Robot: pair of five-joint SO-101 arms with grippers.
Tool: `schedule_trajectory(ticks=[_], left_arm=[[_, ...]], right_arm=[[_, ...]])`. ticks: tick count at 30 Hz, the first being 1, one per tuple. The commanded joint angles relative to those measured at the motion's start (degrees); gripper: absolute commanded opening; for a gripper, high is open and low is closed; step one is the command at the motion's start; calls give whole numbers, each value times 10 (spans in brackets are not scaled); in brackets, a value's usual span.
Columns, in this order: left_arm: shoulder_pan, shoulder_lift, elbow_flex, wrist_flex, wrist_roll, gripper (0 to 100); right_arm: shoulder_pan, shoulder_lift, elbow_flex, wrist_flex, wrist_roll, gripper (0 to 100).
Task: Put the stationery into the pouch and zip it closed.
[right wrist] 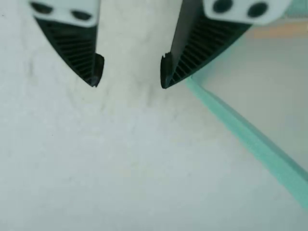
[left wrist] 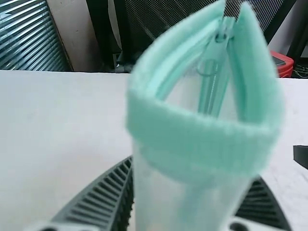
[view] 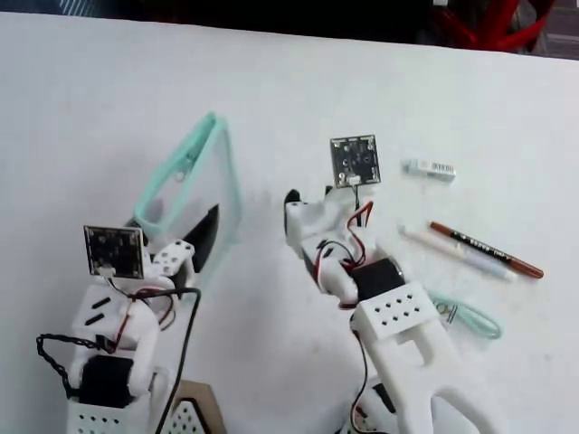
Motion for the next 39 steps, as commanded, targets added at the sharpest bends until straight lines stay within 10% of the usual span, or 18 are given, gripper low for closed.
schedule_trajectory(ticks=[1,26,39], left_arm=[[4,-1,-2,-11,5,286],[3,-1,-2,-10,5,285],[2,-1,-18,5,5,116]], right_arm=[[0,-8,-4,-9,7,194],[0,-8,-3,-9,7,194],[0,-8,-3,-7,7,194]])
